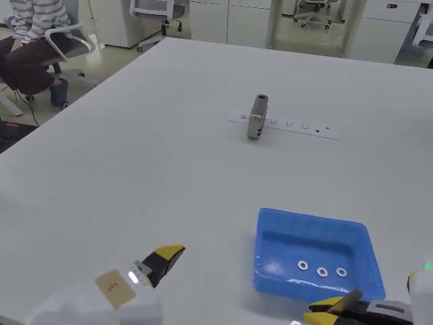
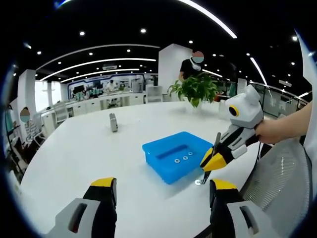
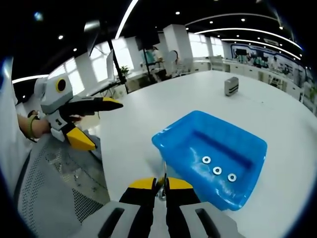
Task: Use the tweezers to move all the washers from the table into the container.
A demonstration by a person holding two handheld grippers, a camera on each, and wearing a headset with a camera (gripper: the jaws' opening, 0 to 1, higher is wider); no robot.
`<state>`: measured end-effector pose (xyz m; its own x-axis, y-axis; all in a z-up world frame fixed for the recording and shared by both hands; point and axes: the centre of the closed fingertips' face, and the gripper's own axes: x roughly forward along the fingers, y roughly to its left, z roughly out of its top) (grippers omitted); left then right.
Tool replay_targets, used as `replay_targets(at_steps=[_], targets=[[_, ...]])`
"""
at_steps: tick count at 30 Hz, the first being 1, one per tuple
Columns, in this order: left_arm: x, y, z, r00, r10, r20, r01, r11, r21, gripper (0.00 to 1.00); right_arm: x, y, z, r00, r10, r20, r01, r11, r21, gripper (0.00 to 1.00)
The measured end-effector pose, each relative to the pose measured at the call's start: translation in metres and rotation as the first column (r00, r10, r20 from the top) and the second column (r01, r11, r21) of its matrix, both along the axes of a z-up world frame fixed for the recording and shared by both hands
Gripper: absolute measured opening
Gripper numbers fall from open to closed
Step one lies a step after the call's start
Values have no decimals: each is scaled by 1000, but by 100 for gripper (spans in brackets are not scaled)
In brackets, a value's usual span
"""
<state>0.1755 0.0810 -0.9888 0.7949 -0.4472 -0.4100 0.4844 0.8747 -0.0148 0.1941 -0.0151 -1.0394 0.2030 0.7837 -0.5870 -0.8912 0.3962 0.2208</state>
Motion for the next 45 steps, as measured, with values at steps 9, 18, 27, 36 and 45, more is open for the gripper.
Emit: replay_targets(at_steps=[9,18,27,36,45], targets=[[0,1,1,1000,3,1,-3,1000,0,77,-3,3,-2,1000,23,21,-22,1000,-20,4],[0,-1,1,1000,-4,1,4,1000,0,77,-3,0,4,1000,12,24,-12,1000,-11,3],[-1,-1,1,1000,-7,1,7,1000,-1,77,0,-2,1,1000,-5,18,5,1000,-14,3],[0,-1,1,1000,-6,1,6,1000,3,77,-3,3,-1,999,26,32,-25,999,-30,4],[0,0,0,1000,-1,-1,1,1000,6,76,-6,7,2,995,67,73,-64,997,-49,2]])
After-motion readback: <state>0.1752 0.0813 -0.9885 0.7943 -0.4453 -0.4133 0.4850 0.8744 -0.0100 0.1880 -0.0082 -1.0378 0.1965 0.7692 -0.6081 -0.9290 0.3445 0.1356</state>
